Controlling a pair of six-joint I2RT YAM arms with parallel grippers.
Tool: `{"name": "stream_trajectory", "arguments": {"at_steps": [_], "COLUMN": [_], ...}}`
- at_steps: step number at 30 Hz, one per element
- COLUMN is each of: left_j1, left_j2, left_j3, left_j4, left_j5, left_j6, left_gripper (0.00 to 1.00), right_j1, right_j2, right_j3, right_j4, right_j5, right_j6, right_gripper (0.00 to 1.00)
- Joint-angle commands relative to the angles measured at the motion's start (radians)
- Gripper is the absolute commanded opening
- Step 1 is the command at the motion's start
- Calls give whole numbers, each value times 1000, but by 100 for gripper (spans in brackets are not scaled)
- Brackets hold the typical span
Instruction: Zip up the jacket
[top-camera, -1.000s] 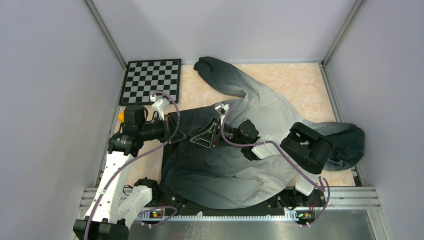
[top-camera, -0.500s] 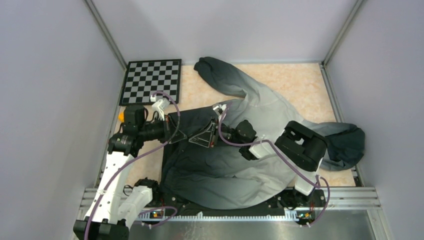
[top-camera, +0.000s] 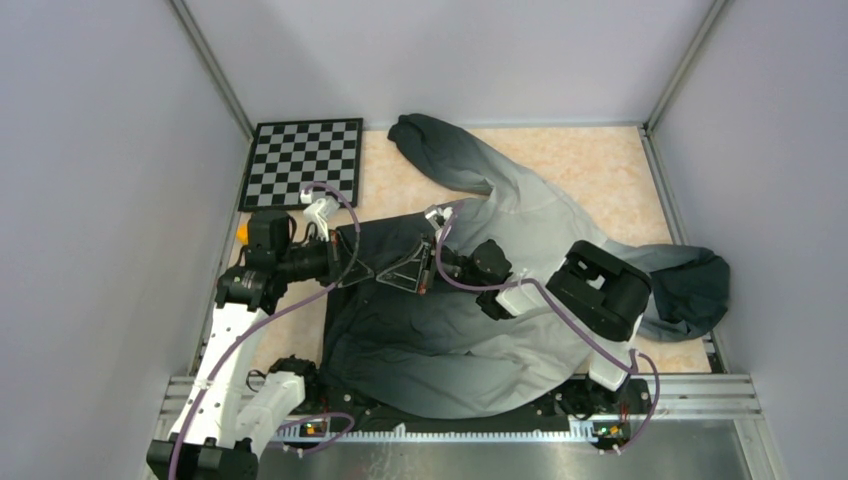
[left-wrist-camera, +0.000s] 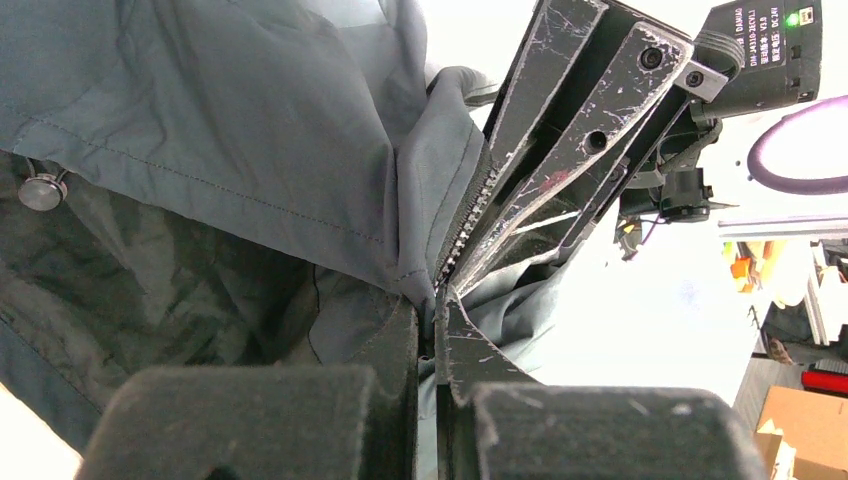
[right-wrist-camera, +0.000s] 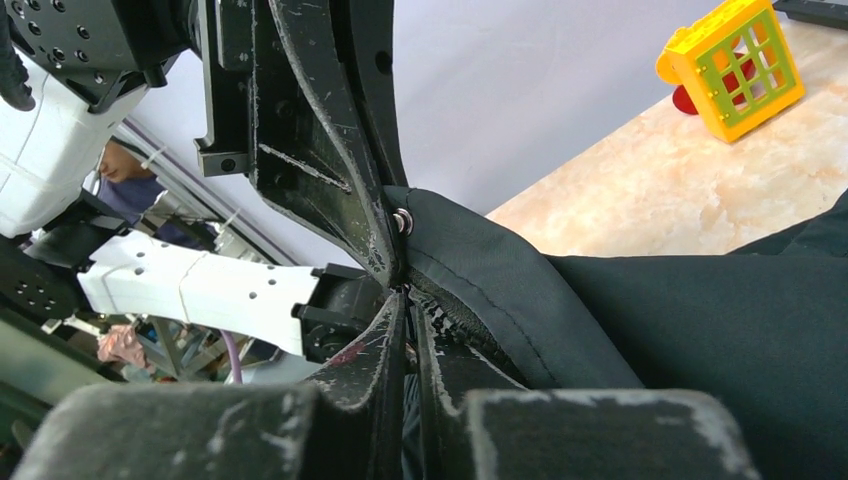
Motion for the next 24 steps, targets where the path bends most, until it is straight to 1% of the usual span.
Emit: {"name": "stream_trajectory", "arguments": {"at_steps": [1,4,5,7,11,12,14,17,20,22,24], "left_j1": [2,2,2,2,2,2,2,2,2,2,2], "left_j2": [-15,-20,-24,-34,-56,-56,-51,-39,-37,-42,-48], "left_j3": [42,44,44,38,15,13,13,41,72,86,94], "left_j4": [14,18,20,27,53,54,41,-14,-72,-91,-105], "left_j5": [22,-6,-23,-73,-179,-196,-216,-272,-363,-396,-426], "left_j6": [-16,-27,-31,-42,-68,-70,-59,-26,0,11,18], "left_gripper": [0,0,0,0,0,0,0,0,0,0,0], "right_j1": [6,14,18,36,121,135,151,152,152,153,153], "right_j2": [6,-7,-16,-54,-188,-218,-251,-252,-193,-154,-138], "right_j3": [48,36,26,4,-1,26,104,183,329,403,452], "right_j4": [58,10,-14,-115,-477,-590,-819,-999,-1246,-1327,-1424], "right_j5": [16,80,118,216,470,557,655,681,634,589,589], "right_j6": [17,68,116,181,201,195,157,94,-2,-85,-134], "right_gripper": [0,0,0,0,0,0,0,0,0,0,0]}}
